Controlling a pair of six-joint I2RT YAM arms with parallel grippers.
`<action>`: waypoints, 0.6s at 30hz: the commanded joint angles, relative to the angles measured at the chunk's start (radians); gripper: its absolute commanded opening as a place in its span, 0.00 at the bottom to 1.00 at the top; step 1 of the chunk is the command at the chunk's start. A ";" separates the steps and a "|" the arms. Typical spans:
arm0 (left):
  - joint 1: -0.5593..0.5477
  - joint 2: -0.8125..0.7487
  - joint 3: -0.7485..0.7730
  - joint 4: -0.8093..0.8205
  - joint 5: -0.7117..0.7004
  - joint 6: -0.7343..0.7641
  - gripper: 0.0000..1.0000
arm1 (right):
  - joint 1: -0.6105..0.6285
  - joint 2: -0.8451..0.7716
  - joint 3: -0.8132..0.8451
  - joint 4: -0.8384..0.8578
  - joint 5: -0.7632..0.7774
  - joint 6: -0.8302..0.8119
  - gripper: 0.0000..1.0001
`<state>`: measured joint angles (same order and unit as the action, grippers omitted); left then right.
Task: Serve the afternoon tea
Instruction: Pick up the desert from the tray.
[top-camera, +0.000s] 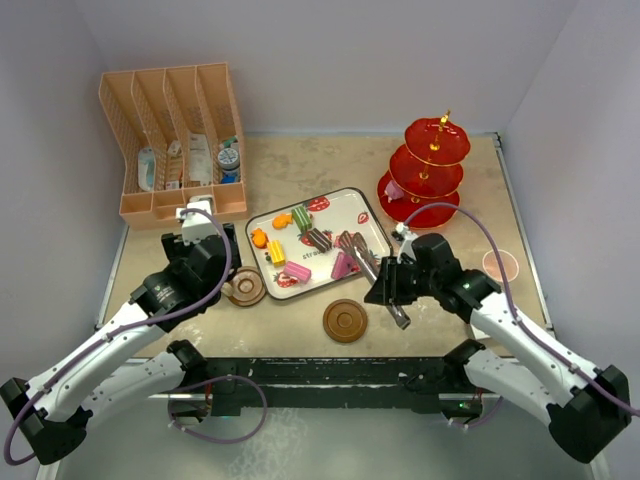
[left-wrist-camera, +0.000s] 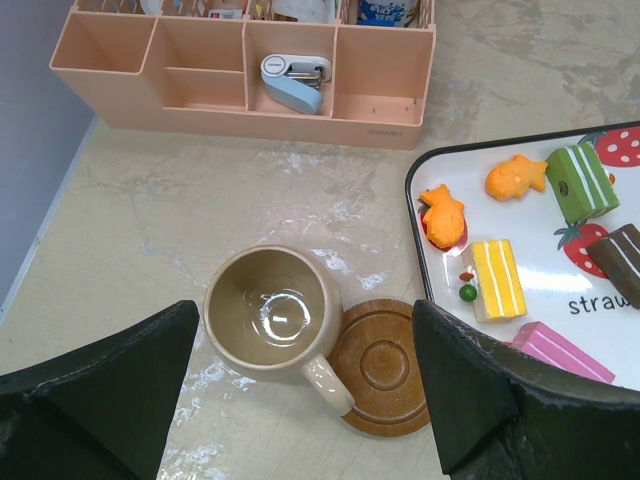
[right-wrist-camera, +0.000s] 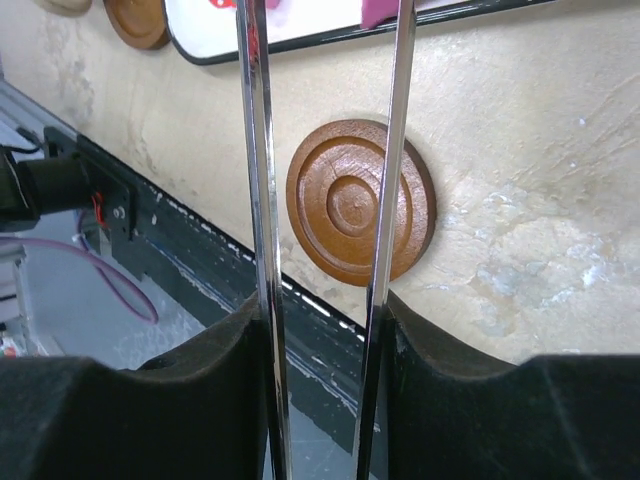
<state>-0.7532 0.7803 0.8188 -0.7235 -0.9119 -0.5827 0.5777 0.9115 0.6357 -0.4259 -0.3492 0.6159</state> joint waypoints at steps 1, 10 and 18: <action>0.002 0.000 0.017 0.013 -0.006 -0.005 0.85 | 0.005 -0.050 -0.018 -0.071 0.076 0.086 0.42; 0.003 0.003 0.017 0.013 -0.002 -0.005 0.85 | 0.005 -0.056 -0.065 -0.031 0.107 0.168 0.40; 0.002 0.008 0.018 0.013 -0.001 -0.004 0.85 | 0.005 -0.025 -0.082 0.043 0.030 0.139 0.45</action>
<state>-0.7532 0.7864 0.8188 -0.7235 -0.9115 -0.5827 0.5777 0.8948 0.5549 -0.4515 -0.2657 0.7605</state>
